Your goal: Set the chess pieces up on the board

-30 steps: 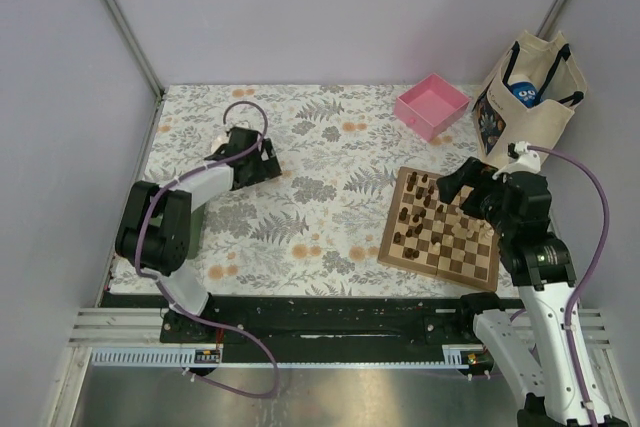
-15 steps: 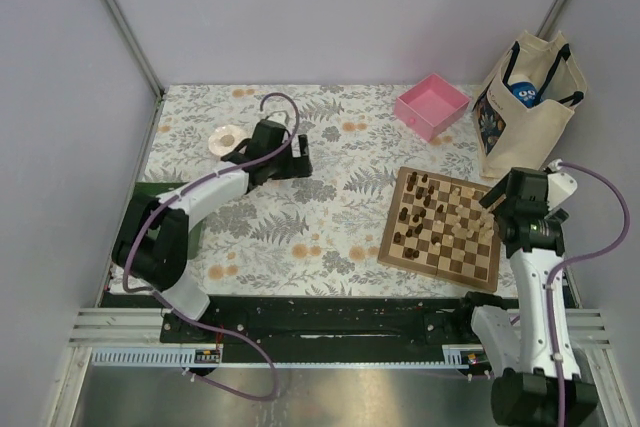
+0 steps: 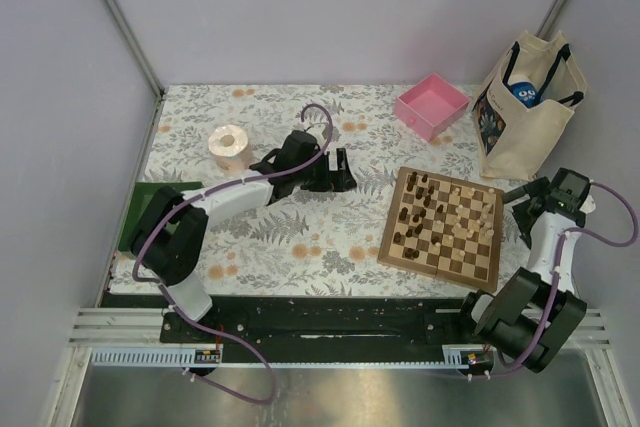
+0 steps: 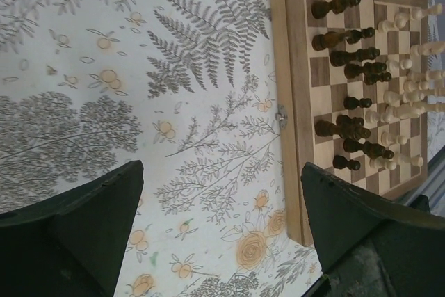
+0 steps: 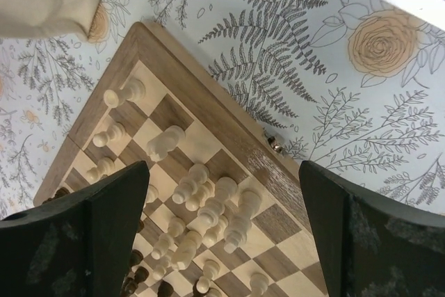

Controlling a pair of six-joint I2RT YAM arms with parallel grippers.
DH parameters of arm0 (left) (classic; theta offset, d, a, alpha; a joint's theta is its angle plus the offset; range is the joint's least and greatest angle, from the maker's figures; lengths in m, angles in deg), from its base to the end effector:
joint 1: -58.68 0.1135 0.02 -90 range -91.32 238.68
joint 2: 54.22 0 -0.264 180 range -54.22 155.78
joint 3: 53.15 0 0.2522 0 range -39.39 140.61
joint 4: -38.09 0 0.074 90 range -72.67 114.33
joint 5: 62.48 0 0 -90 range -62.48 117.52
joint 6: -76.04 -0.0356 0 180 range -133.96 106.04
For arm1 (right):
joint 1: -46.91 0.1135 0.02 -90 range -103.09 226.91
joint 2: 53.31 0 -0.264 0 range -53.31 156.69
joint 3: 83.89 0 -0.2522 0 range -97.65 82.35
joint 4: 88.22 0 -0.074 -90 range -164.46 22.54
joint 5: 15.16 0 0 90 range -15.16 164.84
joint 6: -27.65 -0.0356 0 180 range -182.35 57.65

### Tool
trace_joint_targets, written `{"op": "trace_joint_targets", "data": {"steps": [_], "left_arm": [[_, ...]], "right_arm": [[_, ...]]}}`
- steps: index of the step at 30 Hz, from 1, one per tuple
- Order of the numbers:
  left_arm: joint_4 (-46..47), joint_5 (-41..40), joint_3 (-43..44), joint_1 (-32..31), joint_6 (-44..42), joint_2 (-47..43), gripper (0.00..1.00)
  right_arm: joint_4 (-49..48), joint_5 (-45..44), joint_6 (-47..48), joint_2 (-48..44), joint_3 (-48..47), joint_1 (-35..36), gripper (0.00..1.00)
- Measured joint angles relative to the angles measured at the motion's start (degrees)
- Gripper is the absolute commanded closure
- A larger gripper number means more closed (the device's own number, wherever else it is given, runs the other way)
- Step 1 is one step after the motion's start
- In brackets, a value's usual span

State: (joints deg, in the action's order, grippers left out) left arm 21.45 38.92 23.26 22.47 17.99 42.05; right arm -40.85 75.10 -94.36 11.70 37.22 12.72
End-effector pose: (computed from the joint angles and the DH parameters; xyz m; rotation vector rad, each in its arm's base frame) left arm 0.2973 -0.2264 0.2255 0.2041 2.3280 -0.8522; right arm 0.1857 -0.1260 0.2378 1.3661 2.0990 -0.0100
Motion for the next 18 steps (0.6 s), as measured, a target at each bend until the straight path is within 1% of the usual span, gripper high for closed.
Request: {"op": "trace_joint_targets", "data": {"steps": [4,9,17,18], "left_arm": [[1.84,1.46,-0.44,-1.49,2.23,1.07,0.01],[4.81,1.77,-1.03,-2.47,5.09,1.73,0.01],[6.78,1.77,-1.03,-5.9,8.07,5.53,0.01],[6.93,1.75,-1.03,-6.27,8.41,5.9,0.01]], "right_arm": [[-2.93,1.68,-0.17,1.07,3.19,-0.72,0.01],[-8.85,6.51,-1.42,3.48,6.21,-4.44,0.01],[-16.44,12.15,-4.87,6.86,8.33,-8.02,0.01],[-17.38,12.9,-5.42,7.39,8.83,-8.61,0.03]]}}
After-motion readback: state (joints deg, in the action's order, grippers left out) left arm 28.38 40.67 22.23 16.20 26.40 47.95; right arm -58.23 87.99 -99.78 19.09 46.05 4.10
